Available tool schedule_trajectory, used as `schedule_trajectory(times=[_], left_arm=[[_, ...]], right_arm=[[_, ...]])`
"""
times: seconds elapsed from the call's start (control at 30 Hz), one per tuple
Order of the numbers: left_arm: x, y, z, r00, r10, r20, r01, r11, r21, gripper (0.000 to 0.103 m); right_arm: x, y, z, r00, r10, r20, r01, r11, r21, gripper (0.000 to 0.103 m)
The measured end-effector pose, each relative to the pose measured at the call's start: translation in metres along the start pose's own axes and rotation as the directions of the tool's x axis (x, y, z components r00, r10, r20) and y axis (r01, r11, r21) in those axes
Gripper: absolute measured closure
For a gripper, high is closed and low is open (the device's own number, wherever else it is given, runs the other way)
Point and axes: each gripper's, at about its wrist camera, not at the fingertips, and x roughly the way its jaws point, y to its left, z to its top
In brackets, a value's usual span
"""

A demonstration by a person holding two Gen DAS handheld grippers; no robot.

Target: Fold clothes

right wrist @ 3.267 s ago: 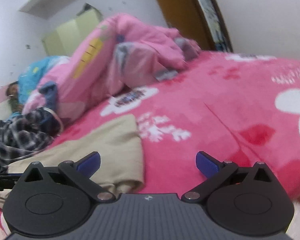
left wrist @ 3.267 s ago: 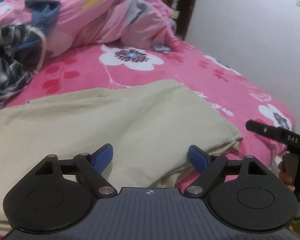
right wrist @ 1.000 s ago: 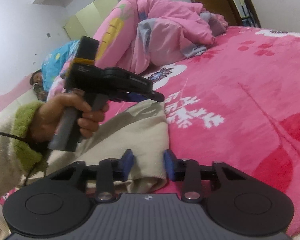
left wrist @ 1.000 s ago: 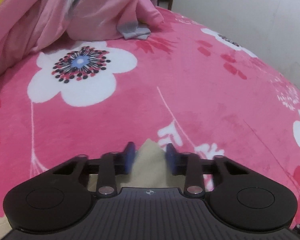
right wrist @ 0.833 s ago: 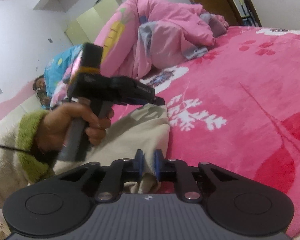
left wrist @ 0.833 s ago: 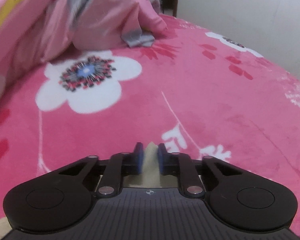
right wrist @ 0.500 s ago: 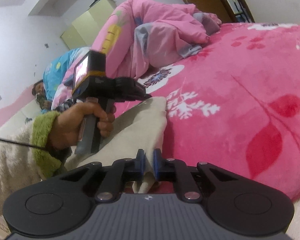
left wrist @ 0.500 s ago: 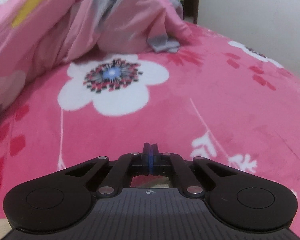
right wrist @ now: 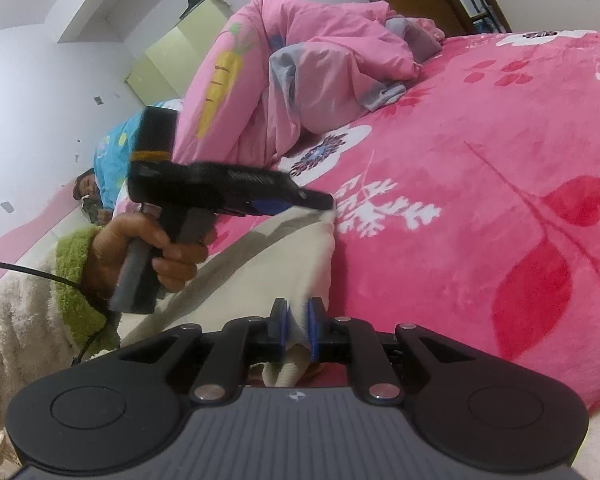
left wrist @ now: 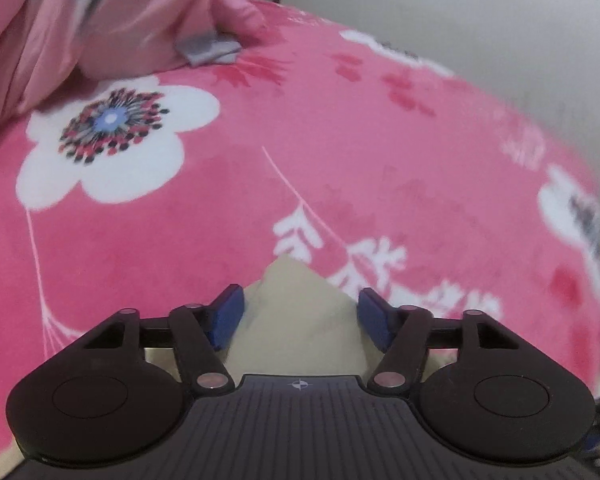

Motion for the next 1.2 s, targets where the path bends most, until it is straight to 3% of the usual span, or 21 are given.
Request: schedule_trajectory(times=[0.2, 0.37, 0.57, 0.73, 0.77, 0.83, 1.0, 1.13, 1.2], left_arm=[[-0.008, -0.016, -0.007, 0.985, 0.148, 0.094, -0.153, 0.987, 0.051, 0.095], [0.003, -0.014, -0.011, 0.976, 0.187, 0.112, -0.193, 0.980, 0.039, 0.094], [0.006, -0.010, -0.010, 0.968, 0.208, 0.141, -0.210, 0.978, 0.005, 0.088], [0.002, -0.009, -0.012, 0.969, 0.194, 0.155, -0.194, 0.981, -0.020, 0.089], [0.002, -0.009, -0.013, 0.968, 0.194, 0.161, -0.193, 0.981, -0.024, 0.089], [0.001, -0.009, -0.014, 0.965, 0.194, 0.174, -0.192, 0.981, -0.031, 0.090], [-0.004, -0.005, -0.017, 0.962, 0.182, 0.204, -0.173, 0.983, -0.063, 0.091], [-0.001, -0.001, -0.016, 0.967, 0.167, 0.194, -0.154, 0.985, -0.079, 0.091], [0.001, 0.000, -0.016, 0.968, 0.165, 0.189, -0.153, 0.985, -0.079, 0.091]], right_arm=[[-0.002, 0.010, -0.002, 1.000, -0.018, 0.016, 0.019, 0.996, -0.083, 0.090], [-0.005, 0.015, -0.009, 0.999, -0.053, 0.000, 0.053, 0.992, -0.117, 0.091], [-0.019, -0.012, -0.013, 0.998, -0.007, -0.065, 0.010, 0.999, 0.053, 0.092], [-0.044, -0.032, 0.024, 0.998, 0.033, 0.051, -0.039, 0.992, 0.120, 0.088], [-0.042, -0.036, 0.032, 0.997, 0.047, 0.065, -0.055, 0.989, 0.136, 0.083], [-0.026, -0.043, 0.040, 0.997, 0.073, 0.022, -0.076, 0.982, 0.173, 0.075], [0.002, -0.058, 0.040, 0.989, 0.122, -0.086, -0.096, 0.960, 0.265, 0.076], [-0.022, -0.054, 0.026, 0.994, 0.103, -0.035, -0.095, 0.979, 0.183, 0.076], [-0.031, -0.044, 0.019, 0.996, 0.084, -0.031, -0.081, 0.993, 0.089, 0.076]])
